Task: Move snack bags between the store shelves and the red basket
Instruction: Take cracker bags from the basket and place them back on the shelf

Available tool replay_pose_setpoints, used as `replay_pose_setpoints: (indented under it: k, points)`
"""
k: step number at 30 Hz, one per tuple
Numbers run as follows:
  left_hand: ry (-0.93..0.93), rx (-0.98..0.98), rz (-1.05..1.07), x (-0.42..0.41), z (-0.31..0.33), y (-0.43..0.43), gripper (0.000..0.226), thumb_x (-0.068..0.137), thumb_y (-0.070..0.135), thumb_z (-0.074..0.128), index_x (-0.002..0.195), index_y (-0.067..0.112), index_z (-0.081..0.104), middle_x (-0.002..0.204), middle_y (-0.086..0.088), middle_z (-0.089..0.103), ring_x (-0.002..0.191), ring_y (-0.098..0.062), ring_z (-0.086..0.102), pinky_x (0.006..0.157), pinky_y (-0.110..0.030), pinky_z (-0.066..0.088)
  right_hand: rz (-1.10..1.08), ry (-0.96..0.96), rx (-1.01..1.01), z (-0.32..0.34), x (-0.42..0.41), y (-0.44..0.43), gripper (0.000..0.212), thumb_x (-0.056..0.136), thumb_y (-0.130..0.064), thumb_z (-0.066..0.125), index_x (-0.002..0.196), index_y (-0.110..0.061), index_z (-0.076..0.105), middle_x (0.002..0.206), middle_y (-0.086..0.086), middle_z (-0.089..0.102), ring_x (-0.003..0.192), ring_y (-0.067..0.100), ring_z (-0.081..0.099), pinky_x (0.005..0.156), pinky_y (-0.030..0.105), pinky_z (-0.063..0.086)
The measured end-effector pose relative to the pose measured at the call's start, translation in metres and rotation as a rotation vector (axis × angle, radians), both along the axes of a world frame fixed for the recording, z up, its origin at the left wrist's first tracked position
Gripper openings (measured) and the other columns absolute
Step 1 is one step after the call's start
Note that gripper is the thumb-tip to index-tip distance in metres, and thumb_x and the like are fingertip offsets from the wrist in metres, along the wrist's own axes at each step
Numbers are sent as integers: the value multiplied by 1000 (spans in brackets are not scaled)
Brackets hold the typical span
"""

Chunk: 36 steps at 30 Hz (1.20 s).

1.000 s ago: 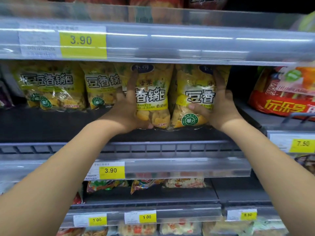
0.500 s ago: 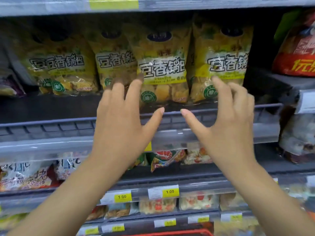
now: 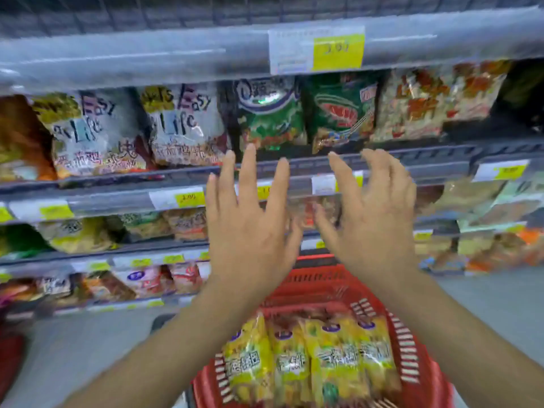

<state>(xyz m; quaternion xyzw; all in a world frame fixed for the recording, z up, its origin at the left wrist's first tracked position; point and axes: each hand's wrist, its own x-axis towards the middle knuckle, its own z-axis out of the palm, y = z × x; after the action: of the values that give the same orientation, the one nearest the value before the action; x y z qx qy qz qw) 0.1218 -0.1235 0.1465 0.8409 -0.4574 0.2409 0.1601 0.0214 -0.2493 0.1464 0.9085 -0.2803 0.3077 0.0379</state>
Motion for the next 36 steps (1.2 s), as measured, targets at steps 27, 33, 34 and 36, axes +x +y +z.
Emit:
replay_pose_setpoints:
  k: [27,33,34,36]
  points:
    - [874,771,182,-34,-330,122,116,72,76,58,152,26,-10,157,-24,-6,142,-45,15,108,-52,32,-488,798,947,-338,-128,79,105,72,-64,69,144,-55,-8,153,25,9,138,46,20,103,61,34]
    - [1157,584,258,-31,-336,123,120,65,64,76,151,40,-5,149,-26,13,138,-46,21,108,-49,30,-471,673,1113,-348,-135,77,102,78,-58,68,141,-59,-13,140,28,33,115,46,51,94,50,48]
    - [1182,571,271,-32,-336,123,122,63,64,77,150,42,-5,148,-25,15,137,-45,24,107,-47,32,-460,656,1102,-346,-135,78,101,79,-57,68,142,-58,-11,135,27,38,111,44,53,92,49,49]
    - [1212,587,291,-33,-336,123,126,58,64,80,148,46,-6,148,-24,16,133,-43,33,101,-42,38,-446,631,1067,-342,-135,79,98,80,-56,67,142,-58,-9,127,22,43,105,41,55,88,48,50]
